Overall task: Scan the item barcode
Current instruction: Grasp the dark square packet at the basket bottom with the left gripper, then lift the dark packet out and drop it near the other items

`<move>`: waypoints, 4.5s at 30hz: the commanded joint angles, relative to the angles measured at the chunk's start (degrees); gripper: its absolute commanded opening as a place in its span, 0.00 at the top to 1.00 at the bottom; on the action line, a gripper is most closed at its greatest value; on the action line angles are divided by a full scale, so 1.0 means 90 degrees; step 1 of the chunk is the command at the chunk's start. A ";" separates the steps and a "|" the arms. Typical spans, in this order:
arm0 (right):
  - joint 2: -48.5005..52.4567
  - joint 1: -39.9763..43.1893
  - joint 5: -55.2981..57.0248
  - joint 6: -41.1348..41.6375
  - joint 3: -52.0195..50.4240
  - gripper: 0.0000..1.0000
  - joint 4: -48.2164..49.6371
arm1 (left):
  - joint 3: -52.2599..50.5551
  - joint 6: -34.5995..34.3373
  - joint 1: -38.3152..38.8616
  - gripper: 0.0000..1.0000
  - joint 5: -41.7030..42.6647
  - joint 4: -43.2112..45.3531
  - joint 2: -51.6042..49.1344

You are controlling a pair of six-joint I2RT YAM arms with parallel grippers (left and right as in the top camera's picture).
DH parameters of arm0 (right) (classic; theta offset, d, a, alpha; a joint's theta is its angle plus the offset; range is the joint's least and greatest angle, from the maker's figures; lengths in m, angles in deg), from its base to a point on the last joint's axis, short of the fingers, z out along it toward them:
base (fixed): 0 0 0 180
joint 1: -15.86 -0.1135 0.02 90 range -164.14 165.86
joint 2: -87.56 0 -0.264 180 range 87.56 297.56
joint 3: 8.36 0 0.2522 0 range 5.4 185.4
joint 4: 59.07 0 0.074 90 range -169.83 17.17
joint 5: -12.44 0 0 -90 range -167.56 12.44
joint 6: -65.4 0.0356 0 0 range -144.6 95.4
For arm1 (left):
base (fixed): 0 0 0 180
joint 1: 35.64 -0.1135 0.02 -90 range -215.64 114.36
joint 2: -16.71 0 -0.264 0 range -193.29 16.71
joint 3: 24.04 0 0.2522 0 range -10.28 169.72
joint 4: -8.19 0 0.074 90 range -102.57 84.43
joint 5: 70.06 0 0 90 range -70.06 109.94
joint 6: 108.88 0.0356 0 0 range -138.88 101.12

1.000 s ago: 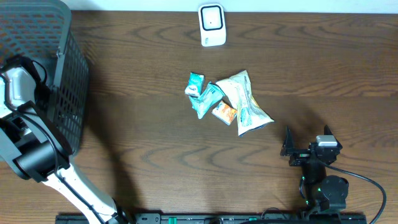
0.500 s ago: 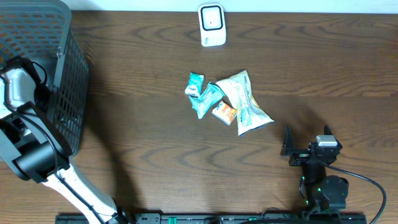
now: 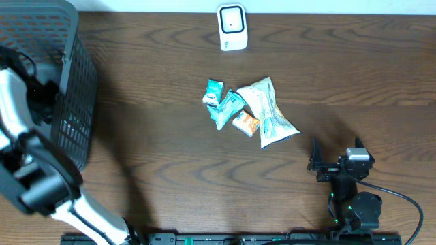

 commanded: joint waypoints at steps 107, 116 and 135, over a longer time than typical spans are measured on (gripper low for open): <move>-0.0041 -0.0019 0.0007 -0.0070 -0.0007 0.01 -0.0029 | -0.0248 -0.1328 0.0029 0.92 -0.0274 0.1282 0.4063; -0.0041 -0.0019 0.0005 -0.0070 -0.0007 0.01 -0.0027 | -0.0248 -0.0974 0.1256 0.92 0.0680 0.1452 0.4867; -0.0041 -0.0019 0.0007 -0.0070 -0.0007 0.01 -0.0029 | -0.0308 0.0262 0.5161 0.88 0.0289 0.0347 0.2443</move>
